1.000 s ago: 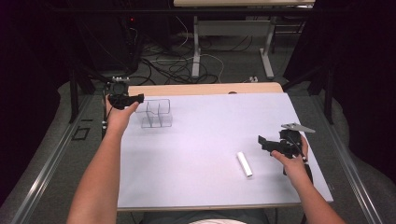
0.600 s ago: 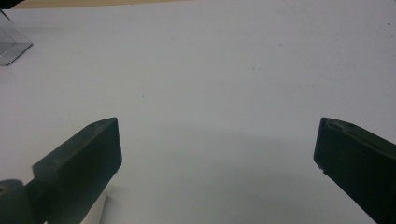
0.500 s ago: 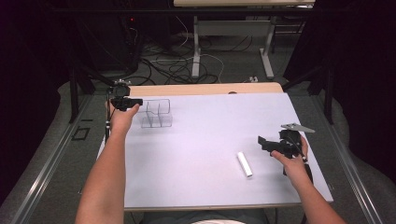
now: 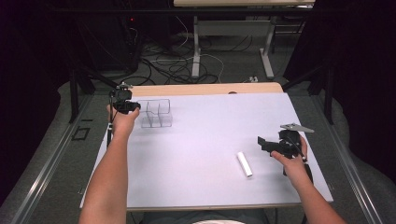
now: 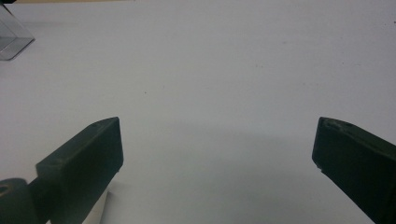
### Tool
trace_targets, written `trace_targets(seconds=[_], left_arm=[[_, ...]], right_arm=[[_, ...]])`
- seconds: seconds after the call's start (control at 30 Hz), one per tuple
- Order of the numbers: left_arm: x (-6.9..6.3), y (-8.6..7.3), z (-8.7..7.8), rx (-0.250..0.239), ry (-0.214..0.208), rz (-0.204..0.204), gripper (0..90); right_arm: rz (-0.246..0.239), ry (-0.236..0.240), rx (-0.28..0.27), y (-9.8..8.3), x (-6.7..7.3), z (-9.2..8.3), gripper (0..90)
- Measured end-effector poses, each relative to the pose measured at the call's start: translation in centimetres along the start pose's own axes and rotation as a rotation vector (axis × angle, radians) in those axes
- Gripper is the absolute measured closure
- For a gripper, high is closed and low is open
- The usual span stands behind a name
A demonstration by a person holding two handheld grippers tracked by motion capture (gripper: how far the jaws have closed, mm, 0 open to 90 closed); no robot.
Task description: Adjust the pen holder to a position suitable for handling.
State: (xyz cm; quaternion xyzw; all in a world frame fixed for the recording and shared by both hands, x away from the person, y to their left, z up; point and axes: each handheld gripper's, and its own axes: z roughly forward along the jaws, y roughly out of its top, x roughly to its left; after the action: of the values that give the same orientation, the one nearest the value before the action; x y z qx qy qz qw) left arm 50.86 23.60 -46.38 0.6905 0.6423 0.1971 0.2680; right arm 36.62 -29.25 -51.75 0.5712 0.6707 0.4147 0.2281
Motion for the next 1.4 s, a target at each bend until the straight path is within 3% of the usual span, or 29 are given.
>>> trace_targets(seconds=[0.67, 1.23, 1.4], left_arm=[[-0.3, -0.1, 1.2, 0.041, 0.055, -0.005, 85.6], [-0.2, -0.2, 0.7, 0.063, 0.047, -0.089, 88.0], [-0.6, -0.4, 0.2, 0.073, 0.037, -0.079, 88.1]], right_arm=[[-0.008, 0.006, 0.014, -0.1, 0.0, 0.2, 2.5], [-0.018, 0.006, 0.025, -0.2, -0.1, 0.3, 3.9], [-0.012, 0.005, 0.026, -0.2, 0.0, 0.3, 4.1]])
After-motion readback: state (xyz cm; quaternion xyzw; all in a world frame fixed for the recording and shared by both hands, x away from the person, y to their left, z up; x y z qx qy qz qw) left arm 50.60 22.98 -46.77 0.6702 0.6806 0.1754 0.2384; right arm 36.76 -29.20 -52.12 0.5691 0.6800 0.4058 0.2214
